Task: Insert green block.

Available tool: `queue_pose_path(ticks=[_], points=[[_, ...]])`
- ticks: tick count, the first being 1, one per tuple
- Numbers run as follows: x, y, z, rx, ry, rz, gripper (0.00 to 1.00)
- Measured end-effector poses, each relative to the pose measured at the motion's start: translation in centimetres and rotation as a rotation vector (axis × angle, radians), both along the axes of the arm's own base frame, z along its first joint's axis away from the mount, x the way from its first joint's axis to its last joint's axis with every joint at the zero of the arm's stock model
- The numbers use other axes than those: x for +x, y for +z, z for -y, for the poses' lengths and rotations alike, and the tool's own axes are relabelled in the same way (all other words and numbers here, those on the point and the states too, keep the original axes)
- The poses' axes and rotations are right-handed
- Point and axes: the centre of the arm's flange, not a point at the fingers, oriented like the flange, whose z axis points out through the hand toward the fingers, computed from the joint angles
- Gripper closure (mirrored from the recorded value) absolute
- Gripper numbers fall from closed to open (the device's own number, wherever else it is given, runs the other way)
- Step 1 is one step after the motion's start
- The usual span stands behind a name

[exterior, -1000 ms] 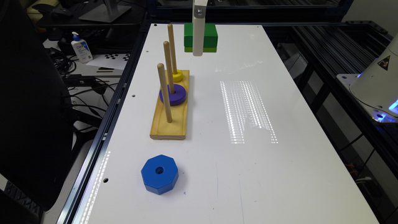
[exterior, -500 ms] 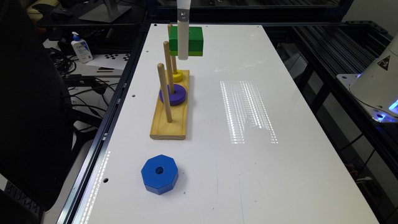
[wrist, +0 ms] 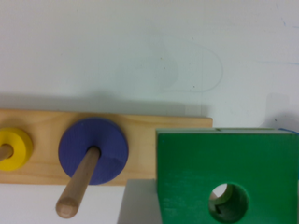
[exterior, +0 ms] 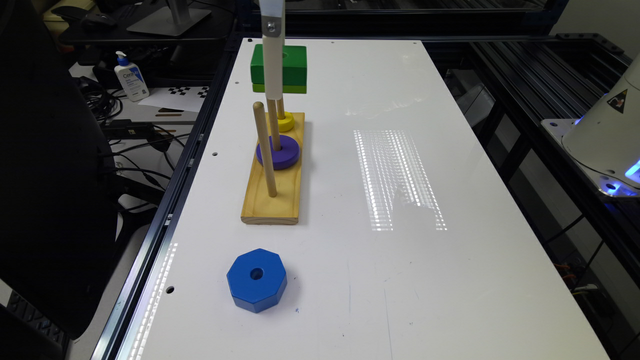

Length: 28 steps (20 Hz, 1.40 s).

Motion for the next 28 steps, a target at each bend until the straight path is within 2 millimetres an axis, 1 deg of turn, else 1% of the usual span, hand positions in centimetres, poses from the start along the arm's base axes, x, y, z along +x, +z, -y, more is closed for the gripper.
queue_pose_path(ticks=[11, 19, 28], points=[[0.5, 0.1, -0.1, 0.003, 0.001, 0.004, 1.0], [0.6, 0.1, -1.4, 0.006, 0.0, 0.004, 1.0], [0.6, 0.1, -1.5, 0.005, -0.001, 0.004, 1.0]])
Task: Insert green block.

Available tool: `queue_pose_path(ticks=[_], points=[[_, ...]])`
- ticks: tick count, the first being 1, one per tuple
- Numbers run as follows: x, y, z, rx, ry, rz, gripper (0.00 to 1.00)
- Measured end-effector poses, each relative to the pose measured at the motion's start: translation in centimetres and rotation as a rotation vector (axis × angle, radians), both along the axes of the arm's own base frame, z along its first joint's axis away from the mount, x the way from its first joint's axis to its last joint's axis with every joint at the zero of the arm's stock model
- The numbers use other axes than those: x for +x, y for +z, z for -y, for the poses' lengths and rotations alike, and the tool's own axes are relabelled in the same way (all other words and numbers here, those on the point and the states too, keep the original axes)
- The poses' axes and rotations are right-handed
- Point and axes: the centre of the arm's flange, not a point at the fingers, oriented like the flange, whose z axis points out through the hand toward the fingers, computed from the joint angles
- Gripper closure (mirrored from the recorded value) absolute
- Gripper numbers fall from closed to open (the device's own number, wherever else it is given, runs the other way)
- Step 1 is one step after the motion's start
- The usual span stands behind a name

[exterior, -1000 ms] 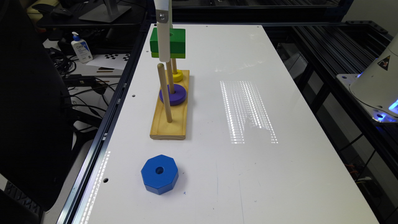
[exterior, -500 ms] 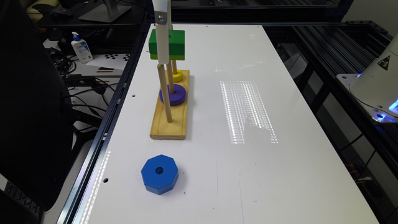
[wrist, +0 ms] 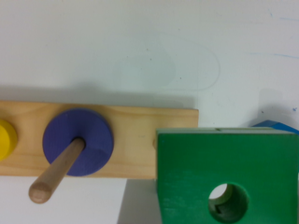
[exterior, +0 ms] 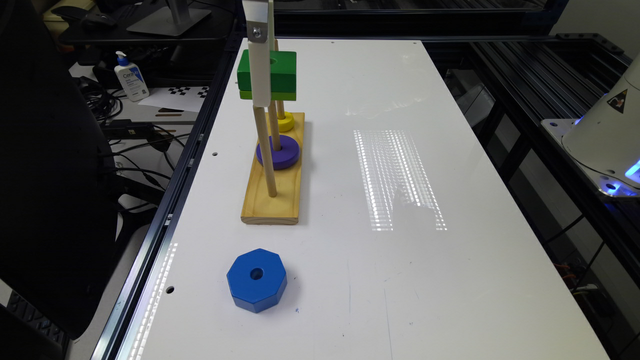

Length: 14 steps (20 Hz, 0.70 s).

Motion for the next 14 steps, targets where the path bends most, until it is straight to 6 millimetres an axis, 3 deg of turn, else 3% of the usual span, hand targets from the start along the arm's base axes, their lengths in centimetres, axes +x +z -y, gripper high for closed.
queue_pose_path(ticks=[14], points=[[0.6, -1.8, 0.0, -0.003, 0.002, -0.019, 1.0]])
